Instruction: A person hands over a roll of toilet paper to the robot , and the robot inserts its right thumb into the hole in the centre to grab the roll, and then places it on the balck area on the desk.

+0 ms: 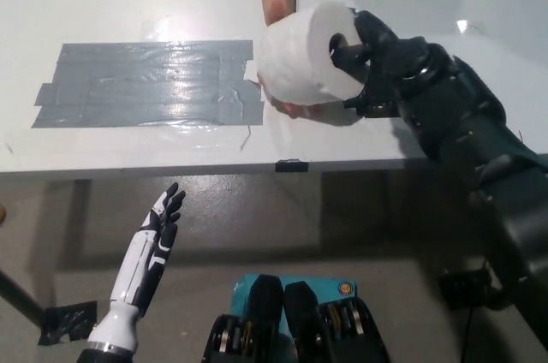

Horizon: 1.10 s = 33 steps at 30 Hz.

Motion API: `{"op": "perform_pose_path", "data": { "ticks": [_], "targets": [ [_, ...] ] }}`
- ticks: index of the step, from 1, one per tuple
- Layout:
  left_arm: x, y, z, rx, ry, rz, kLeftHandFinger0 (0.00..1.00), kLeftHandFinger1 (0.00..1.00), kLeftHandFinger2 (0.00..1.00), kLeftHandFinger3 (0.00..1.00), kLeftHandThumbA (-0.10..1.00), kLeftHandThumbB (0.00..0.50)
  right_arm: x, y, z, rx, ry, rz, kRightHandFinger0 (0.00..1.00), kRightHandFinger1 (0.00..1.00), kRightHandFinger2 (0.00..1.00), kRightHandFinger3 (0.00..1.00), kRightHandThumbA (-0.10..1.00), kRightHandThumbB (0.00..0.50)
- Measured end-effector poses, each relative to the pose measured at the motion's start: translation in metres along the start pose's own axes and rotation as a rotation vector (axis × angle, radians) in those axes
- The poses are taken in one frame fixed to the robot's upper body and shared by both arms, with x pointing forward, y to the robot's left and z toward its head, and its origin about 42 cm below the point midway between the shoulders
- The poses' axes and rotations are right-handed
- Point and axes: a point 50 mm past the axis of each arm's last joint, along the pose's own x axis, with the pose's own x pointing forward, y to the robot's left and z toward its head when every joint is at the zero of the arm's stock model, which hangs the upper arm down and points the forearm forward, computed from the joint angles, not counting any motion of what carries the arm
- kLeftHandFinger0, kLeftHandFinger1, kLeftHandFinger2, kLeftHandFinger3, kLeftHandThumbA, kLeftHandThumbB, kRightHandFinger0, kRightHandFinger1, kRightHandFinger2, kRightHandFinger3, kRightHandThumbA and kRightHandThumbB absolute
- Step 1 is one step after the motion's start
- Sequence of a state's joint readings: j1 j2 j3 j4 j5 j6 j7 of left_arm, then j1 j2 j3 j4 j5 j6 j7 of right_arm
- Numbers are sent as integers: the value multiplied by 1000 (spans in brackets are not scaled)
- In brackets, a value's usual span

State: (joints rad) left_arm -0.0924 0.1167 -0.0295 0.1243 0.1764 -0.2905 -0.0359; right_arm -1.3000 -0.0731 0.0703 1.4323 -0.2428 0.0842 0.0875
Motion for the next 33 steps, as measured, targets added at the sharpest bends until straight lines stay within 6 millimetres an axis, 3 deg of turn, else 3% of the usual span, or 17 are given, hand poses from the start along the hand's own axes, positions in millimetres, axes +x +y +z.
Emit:
{"op": "perform_pose_path", "data": {
  "ticks": [1, 2, 5, 8, 9, 11, 12, 13, 16, 19, 20, 22, 23, 27, 29, 31, 33],
  "targets": [
    [0, 0, 0, 0, 1, 0, 1000, 1000, 1000, 1000, 1000, 199, 0, 0, -4, 54, 7, 4, 0, 417, 865, 1000, -100, 235],
    [0, 0, 0, 0, 2, 0, 1000, 1000, 1000, 1000, 1000, 198, 0, 0, -9, 117, 15, 10, 0, 388, 856, 1000, -100, 211],
    [0, 0, -1, 0, 4, -1, 1000, 1000, 1000, 1000, 1000, 197, -1, 3, -25, 319, 41, 31, 0, 287, 829, 1000, -100, 205],
    [0, 0, -2, 0, 6, -1, 1000, 1000, 1000, 1000, 1000, 204, -1, 7, -39, 476, 65, 46, 0, 163, 696, 1000, -100, 203],
    [0, 0, -2, 0, 7, -1, 1000, 1000, 1000, 1000, 1000, 204, -2, 8, -43, 527, 73, 50, 0, 145, 673, 955, -100, 208],
    [-1, 0, -2, -1, 8, -1, 1000, 1000, 1000, 1000, 1000, 198, -3, 11, -54, 638, 90, 61, 0, 75, 595, 765, -100, 210],
    [-1, 0, -2, -1, 9, -1, 1000, 1000, 1000, 1000, 1000, 192, -3, 11, -57, 680, 94, 65, 0, 61, 593, 939, -100, 197],
    [-1, 0, -3, -1, 10, -1, 1000, 1000, 1000, 1000, 1000, 193, -3, 13, -62, 746, 102, 72, 0, 8, 579, 1000, -100, 183],
    [-1, 0, -3, 0, 11, -2, 1000, 1000, 1000, 1000, 1000, 194, -4, 9, -66, 860, 98, 80, 0, 0, 579, 987, -100, 191],
    [-1, 0, -3, 1, 11, -2, 1000, 1000, 1000, 1000, 1000, 182, -6, 0, -69, 1010, 85, 95, 0, 28, 655, 631, -100, 192],
    [-1, 0, -3, 1, 11, -2, 1000, 1000, 1000, 1000, 1000, 181, -6, -3, -70, 1045, 81, 97, 0, 25, 651, 694, -100, 189],
    [-1, 0, -3, 4, 11, -2, 1000, 1000, 1000, 1000, 1000, 178, -7, -10, -72, 1090, 72, 102, 0, 21, 637, 684, -100, 181],
    [-1, 1, -3, 6, 11, -3, 1000, 1000, 1000, 1000, 1000, 178, -7, -12, -72, 1101, 70, 102, 0, 9, 614, 551, -100, 172],
    [-1, 1, -3, 11, 11, -4, 1000, 1000, 1000, 1000, 1000, 173, -9, -26, -76, 1121, 59, 108, 0, 68, 611, 334, -100, 175],
    [-1, 1, -3, 14, 11, -5, 1000, 1000, 1000, 1000, 1000, 176, -11, -36, -77, 1118, 49, 110, 0, 103, 669, 367, -100, 158],
    [-1, 2, -3, 16, 11, -5, 1000, 1000, 1000, 1000, 1000, 176, -12, -44, -77, 1113, 39, 104, 0, 112, 677, 340, -100, 151],
    [-1, 2, -3, 17, 11, -5, 1000, 1000, 1000, 1000, 1000, 179, -14, -55, -77, 1102, 27, 97, 0, 198, 718, 301, -100, 119]
  ]
}}
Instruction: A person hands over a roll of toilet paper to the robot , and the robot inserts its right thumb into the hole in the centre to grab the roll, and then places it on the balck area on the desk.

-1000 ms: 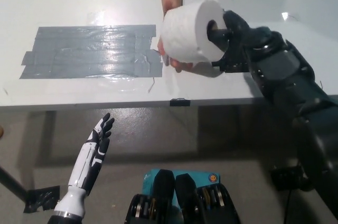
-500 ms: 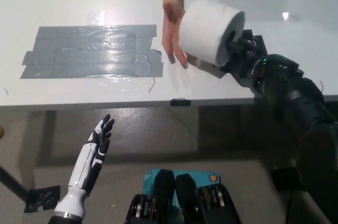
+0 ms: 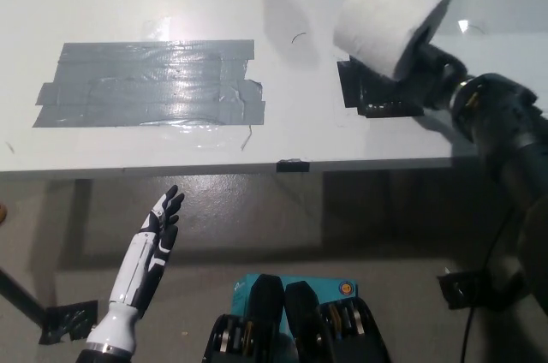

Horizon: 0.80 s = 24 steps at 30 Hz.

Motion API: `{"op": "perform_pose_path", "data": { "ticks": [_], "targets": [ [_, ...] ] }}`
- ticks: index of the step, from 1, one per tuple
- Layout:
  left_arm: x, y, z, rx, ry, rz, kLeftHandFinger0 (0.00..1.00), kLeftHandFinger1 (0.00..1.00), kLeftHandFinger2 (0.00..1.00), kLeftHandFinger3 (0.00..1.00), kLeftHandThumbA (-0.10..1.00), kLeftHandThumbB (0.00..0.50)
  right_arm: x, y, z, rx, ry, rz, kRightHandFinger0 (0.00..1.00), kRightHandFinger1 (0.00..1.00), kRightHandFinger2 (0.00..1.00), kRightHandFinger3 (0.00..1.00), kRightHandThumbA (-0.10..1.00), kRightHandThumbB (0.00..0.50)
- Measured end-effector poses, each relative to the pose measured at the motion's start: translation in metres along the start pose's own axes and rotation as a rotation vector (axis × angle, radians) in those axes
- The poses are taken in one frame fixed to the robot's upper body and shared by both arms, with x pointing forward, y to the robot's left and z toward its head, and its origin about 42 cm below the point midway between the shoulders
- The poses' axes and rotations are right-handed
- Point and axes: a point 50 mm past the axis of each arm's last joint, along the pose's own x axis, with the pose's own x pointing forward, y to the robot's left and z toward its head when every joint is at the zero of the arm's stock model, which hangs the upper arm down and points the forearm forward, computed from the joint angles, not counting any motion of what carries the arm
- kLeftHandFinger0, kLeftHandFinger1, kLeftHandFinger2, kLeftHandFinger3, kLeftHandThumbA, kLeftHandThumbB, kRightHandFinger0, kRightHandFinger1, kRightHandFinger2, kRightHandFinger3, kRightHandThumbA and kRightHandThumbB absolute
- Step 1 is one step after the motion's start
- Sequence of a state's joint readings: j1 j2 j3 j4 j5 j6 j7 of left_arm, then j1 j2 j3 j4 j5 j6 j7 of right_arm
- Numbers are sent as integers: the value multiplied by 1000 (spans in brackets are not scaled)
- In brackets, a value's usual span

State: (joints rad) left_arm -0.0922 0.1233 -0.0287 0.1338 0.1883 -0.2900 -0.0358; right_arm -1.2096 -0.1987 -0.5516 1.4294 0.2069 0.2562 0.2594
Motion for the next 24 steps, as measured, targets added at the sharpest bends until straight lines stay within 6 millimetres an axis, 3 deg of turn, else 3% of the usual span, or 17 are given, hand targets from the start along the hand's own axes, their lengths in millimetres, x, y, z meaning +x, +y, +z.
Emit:
{"op": "perform_pose_path", "data": {
  "ticks": [1, 2, 3, 4, 6, 8, 11, 13, 15, 16, 18, 22, 23, 24],
  "targets": [
    [0, 0, 0, 0, 0, 0, 1000, 1000, 1000, 1000, 1000, 178, -1, -1, 3, -5, -3, -1, 0, 228, 718, 347, -100, 111],
    [0, 0, 0, 0, 0, 0, 1000, 1000, 1000, 1000, 1000, 170, -3, -4, 12, -28, -11, -3, 0, 277, 787, 515, -100, 115],
    [0, 0, 0, 0, 0, 0, 1000, 1000, 1000, 1000, 1000, 169, -5, -6, 16, -38, -17, -2, 0, 509, 1000, 802, -100, 119],
    [0, 0, 0, 1, 0, 0, 1000, 1000, 1000, 1000, 1000, 168, -6, -8, 20, -56, -20, -3, 19, 594, 1000, 974, -100, 118],
    [0, 0, 0, 1, 0, 0, 1000, 1000, 1000, 1000, 1000, 166, -10, -13, 32, -157, -24, -11, 20, 620, 1000, 1000, -100, 83],
    [0, 1, 0, 3, 0, 0, 1000, 1000, 1000, 1000, 1000, 164, -14, -18, 41, -238, -26, -21, 52, 640, 1000, 1000, -100, 113],
    [0, 2, 0, 7, 1, -1, 1000, 1000, 1000, 1000, 1000, 167, -20, -26, 54, -383, -16, -51, 79, 677, 1000, 1000, -100, 101],
    [0, 4, -1, 10, 1, -1, 1000, 1000, 1000, 1000, 1000, 167, -24, -33, 61, -480, 0, -78, 141, 603, 1000, 1000, -100, 137],
    [0, 4, -1, 11, 1, -2, 1000, 1000, 1000, 1000, 1000, 170, -27, -38, 65, -583, 21, -109, 152, 555, 915, 973, -100, 166],
    [-1, 4, -1, 11, 2, -2, 1000, 1000, 1000, 1000, 1000, 176, -27, -40, 66, -641, 33, -126, 165, 599, 932, 896, -100, 164],
    [-1, 4, -1, 11, 2, -2, 1000, 1000, 1000, 1000, 1000, 178, -28, -43, 66, -739, 58, -151, 183, 675, 1000, 929, -100, 163],
    [0, 4, -1, 12, 1, -2, 1000, 1000, 1000, 1000, 1000, 179, -27, -43, 62, -991, 118, -195, 315, 803, 1000, 1000, -100, 185],
    [0, 4, -1, 13, 1, -2, 1000, 1000, 1000, 1000, 1000, 178, -26, -40, 63, -1059, 119, -194, 334, 813, 1000, 1000, -100, 159],
    [0, 4, -1, 14, 0, -2, 1000, 1000, 1000, 1000, 1000, 179, -25, -37, 64, -1111, 115, -191, 360, 842, 1000, 1000, -100, 164]
  ]
}}
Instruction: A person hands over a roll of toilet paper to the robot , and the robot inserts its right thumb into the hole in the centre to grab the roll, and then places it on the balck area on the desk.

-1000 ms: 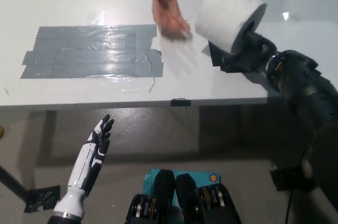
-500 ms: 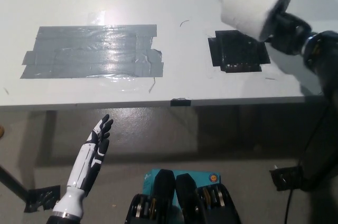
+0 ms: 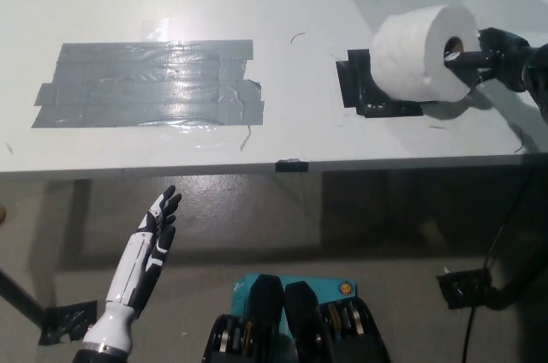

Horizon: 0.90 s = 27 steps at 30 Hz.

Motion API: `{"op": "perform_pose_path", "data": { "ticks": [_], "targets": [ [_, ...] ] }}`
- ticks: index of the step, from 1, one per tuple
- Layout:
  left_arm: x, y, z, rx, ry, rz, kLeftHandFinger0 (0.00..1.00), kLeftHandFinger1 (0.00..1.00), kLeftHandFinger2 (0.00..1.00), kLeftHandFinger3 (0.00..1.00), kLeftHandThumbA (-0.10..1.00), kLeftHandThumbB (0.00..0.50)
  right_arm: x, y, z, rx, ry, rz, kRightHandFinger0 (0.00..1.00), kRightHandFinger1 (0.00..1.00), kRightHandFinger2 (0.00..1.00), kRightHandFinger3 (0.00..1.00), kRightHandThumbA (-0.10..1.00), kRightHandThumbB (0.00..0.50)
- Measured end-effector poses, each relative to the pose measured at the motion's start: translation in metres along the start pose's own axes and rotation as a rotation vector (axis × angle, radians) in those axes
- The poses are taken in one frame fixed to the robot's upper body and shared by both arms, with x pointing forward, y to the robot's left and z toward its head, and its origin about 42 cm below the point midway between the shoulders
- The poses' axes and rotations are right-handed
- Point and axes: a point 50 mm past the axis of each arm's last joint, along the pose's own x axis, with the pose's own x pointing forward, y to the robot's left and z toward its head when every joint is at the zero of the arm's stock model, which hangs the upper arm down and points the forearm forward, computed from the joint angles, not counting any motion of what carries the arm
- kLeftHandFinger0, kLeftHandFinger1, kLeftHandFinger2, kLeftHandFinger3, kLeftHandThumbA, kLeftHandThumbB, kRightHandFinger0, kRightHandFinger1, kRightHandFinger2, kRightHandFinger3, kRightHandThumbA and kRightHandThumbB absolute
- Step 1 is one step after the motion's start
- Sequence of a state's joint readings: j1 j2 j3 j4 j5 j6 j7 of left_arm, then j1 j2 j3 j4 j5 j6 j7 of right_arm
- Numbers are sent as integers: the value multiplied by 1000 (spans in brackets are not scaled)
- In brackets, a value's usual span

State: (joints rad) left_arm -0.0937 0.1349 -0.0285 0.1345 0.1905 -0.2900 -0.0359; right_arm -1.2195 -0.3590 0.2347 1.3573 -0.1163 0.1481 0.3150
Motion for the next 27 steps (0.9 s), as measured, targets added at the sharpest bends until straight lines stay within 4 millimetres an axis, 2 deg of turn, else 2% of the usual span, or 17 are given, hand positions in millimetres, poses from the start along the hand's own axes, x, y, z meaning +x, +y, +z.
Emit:
{"op": "perform_pose_path", "data": {
  "ticks": [4, 5, 6, 8, 13, 14, 15, 16, 17, 18, 19, 22, 23, 24, 25, 27],
  "targets": [
    [2, 0, 1, 1, -4, 0, 1000, 1000, 1000, 1000, 1000, 185, -1, -1, 17, -165, -29, -17, 375, 911, 1000, 1000, -100, 159],
    [3, 0, 2, 2, -8, 0, 1000, 1000, 1000, 1000, 1000, 185, -1, -2, 22, -212, -36, -26, 394, 912, 1000, 1000, -100, 154],
    [4, 1, 2, 3, -11, 0, 1000, 1000, 1000, 1000, 1000, 185, -1, -2, 25, -237, -38, -31, 458, 950, 1000, 1000, -100, 154],
    [6, 1, 3, 4, -14, 0, 1000, 1000, 1000, 1000, 1000, 167, -1, -1, 28, -275, -42, -33, 476, 959, 1000, 1000, -100, 151],
    [7, 2, 4, 7, -19, -1, 1000, 1000, 1000, 1000, 1000, 183, -1, 1, 34, -350, -56, -37, 359, 846, 1000, 949, -100, 185],
    [8, 2, 4, 7, -19, -1, 1000, 1000, 1000, 1000, 1000, 182, -1, 1, 36, -379, -61, -40, 401, 888, 1000, 1000, -76, 234],
    [8, 2, 4, 7, -19, -1, 1000, 1000, 1000, 1000, 1000, 180, -1, 2, 38, -401, -67, -42, 544, 960, 1000, 1000, 16, 250],
    [8, 2, 4, 8, -20, -1, 1000, 1000, 1000, 1000, 1000, 178, -1, 2, 40, -419, -71, -43, 622, 936, 1000, 973, 75, 254],
    [8, 2, 4, 8, -20, -1, 1000, 1000, 1000, 1000, 1000, 177, -1, 3, 43, -449, -76, -45, 771, 1000, 1000, 1000, 135, 255],
    [8, 2, 4, 8, -20, -1, 1000, 1000, 1000, 1000, 1000, 177, -1, 3, 43, -449, -76, -45, 864, 1000, 1000, 1000, 204, 257],
    [9, 2, 5, 9, -22, -1, 1000, 1000, 1000, 1000, 1000, 183, -1, 3, 48, -475, -80, -46, 995, 1000, 1000, 1000, 266, 285],
    [11, 3, 6, 10, -27, -2, 1000, 1000, 1000, 1000, 1000, 191, -2, 3, 58, -513, -77, -27, 1000, 1000, 1000, 1000, 352, 364],
    [11, 3, 6, 11, -28, -2, 1000, 1000, 1000, 1000, 1000, 187, -3, 2, 62, -522, -76, -17, 1000, 1000, 1000, 1000, 446, 402],
    [12, 2, 7, 11, -30, -3, 1000, 1000, 1000, 1000, 1000, 188, -4, 2, 67, -540, -71, -5, 1000, 1000, 1000, 1000, 465, 418],
    [12, 2, 7, 11, -30, -4, 1000, 1000, 1000, 1000, 1000, 196, -5, 1, 71, -552, -68, 4, 1000, 1000, 1000, 1000, 522, 455],
    [12, 3, 8, 12, -31, -5, 1000, 1000, 1000, 1000, 1000, 194, -7, 0, 78, -580, -62, 21, 1000, 1000, 1000, 1000, 562, 496]
  ]
}}
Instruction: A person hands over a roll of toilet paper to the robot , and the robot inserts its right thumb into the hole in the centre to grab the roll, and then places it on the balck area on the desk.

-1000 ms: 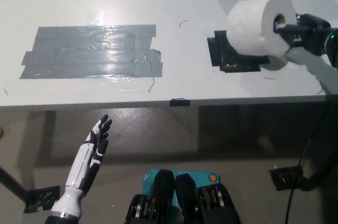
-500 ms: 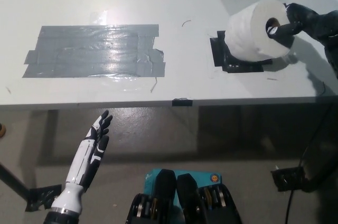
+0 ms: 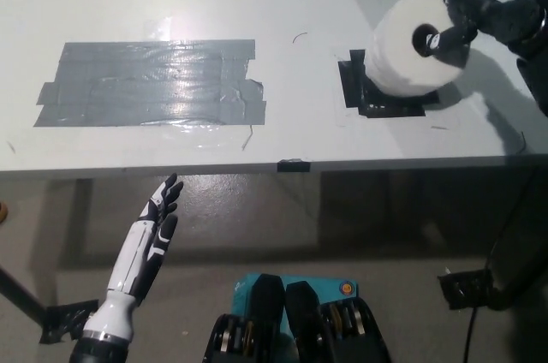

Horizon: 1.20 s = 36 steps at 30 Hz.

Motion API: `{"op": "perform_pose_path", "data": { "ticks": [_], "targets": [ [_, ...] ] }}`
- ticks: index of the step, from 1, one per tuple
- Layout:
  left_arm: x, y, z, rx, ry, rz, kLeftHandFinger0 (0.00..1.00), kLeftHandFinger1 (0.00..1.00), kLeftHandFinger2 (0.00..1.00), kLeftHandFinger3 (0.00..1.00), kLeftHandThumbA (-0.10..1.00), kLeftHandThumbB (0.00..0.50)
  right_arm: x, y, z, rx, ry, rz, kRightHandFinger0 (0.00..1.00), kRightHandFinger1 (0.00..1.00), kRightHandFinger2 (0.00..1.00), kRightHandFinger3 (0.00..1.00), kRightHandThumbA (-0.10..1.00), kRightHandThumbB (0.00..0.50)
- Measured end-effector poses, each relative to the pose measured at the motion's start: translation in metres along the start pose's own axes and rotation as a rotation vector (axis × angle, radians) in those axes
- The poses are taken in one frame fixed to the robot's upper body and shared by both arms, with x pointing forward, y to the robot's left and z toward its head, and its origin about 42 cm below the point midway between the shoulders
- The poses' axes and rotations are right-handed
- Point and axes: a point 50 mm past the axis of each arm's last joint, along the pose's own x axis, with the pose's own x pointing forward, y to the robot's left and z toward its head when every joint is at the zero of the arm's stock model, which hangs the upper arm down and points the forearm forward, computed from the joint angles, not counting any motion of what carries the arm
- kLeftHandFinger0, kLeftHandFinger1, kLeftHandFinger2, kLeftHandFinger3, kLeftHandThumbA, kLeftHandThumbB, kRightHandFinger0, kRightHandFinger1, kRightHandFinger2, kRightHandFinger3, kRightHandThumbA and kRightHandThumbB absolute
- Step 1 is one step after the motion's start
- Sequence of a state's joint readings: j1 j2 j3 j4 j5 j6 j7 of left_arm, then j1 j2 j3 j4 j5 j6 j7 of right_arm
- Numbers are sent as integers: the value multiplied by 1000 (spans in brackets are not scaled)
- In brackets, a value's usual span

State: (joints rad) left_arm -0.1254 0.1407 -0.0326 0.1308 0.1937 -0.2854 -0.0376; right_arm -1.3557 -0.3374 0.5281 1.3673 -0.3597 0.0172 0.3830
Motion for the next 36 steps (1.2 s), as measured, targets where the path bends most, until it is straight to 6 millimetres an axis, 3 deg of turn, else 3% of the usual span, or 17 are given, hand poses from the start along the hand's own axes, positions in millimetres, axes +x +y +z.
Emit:
{"op": "perform_pose_path", "data": {
  "ticks": [4, 14, 18, 21, 23, 24, 26, 28, 36],
  "targets": [
    [1, 0, 1, 2, -2, -4, 1000, 1000, 1000, 1000, 1000, 201, -2, -5, 5, -29, 11, 32, 1000, 1000, 1000, 1000, 695, 500],
    [1, 1, 1, 8, -1, -9, 1000, 1000, 1000, 1000, 1000, 200, -2, -6, 5, 9, 4, 51, 1000, 1000, 1000, 1000, 660, 500],
    [1, 1, 1, 9, -1, -10, 1000, 1000, 1000, 1000, 1000, 189, -3, -7, 5, 32, 1, 55, 1000, 1000, 1000, 1000, 784, 500],
    [1, 0, 1, 9, -1, -10, 1000, 1000, 1000, 1000, 1000, 187, -3, -8, 5, 37, -3, 50, 1000, 1000, 1000, 1000, 736, 500],
    [1, 1, 1, 10, -1, -10, 1000, 1000, 1000, 1000, 1000, 194, -5, -12, 5, 59, -16, 34, 1000, 1000, 1000, 1000, 808, 500],
    [1, 1, 1, 10, -1, -10, 1000, 1000, 1000, 1000, 1000, 194, -5, -15, 5, 62, -24, 21, 1000, 1000, 1000, 1000, 798, 500],
    [1, 1, 1, 10, -2, -10, 1000, 1000, 1000, 1000, 1000, 190, -8, -21, 6, 83, -45, -12, 1000, 1000, 1000, 1000, 823, 455],
    [2, 1, 1, 10, -2, -10, 1000, 1000, 1000, 1000, 1000, 186, -13, -35, 9, 117, -89, -72, 1000, 1000, 1000, 1000, 878, 490],
    [2, 1, 1, 10, -2, -10, 1000, 1000, 1000, 1000, 1000, 199, -34, -82, 13, 145, -199, -309, 1000, 1000, 1000, 1000, 928, 448]
  ]
}}
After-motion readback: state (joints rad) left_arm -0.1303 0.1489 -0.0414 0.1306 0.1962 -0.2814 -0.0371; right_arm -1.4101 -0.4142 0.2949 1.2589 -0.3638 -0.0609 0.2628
